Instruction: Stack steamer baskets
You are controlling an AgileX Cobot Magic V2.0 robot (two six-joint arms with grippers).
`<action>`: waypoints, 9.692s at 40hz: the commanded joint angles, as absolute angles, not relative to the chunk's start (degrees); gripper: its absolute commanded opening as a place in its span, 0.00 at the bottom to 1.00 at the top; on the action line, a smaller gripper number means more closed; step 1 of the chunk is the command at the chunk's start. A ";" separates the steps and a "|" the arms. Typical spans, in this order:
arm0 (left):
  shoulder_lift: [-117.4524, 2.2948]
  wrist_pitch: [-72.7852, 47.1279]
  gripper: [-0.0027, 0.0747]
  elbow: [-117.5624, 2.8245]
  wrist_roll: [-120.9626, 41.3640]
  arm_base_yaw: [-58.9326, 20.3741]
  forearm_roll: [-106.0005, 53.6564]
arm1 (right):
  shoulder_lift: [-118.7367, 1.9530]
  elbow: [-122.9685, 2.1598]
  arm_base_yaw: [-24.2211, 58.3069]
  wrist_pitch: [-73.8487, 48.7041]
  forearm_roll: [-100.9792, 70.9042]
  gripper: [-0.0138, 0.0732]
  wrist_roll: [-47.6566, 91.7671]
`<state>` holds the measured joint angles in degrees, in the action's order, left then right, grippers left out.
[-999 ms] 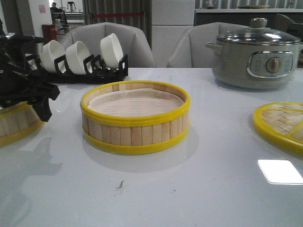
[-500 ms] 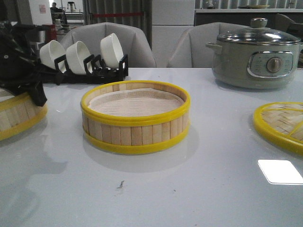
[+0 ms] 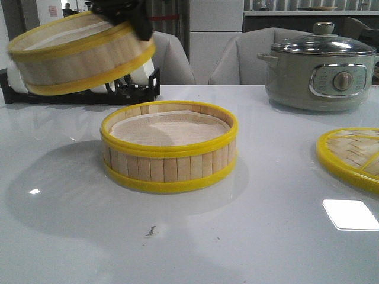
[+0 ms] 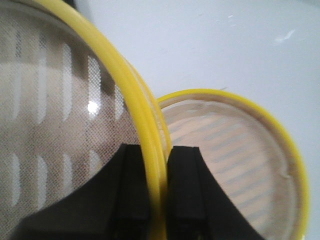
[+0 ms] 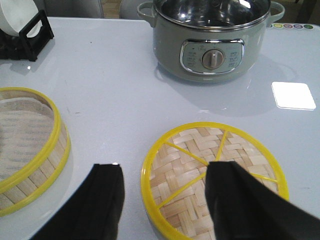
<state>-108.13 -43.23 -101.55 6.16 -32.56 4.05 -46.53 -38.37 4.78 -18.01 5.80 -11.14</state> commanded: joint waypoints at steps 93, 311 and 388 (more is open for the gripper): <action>-114.74 -41.47 0.53 -105.21 6.02 -46.65 1.08 | -46.22 -40.71 4.62 -16.78 6.76 0.67 -10.42; -43.70 -22.64 0.14 -41.70 15.12 -9.00 13.52 | -56.07 -41.55 4.62 -24.80 3.81 0.67 -10.42; -43.70 -22.64 0.14 -41.70 15.12 -9.00 13.52 | -99.97 -70.98 -6.54 -28.93 4.12 0.62 -10.47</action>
<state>-44.15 -27.55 -40.11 14.68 -8.88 13.53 -102.45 -68.99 -6.28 -31.22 3.80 -11.14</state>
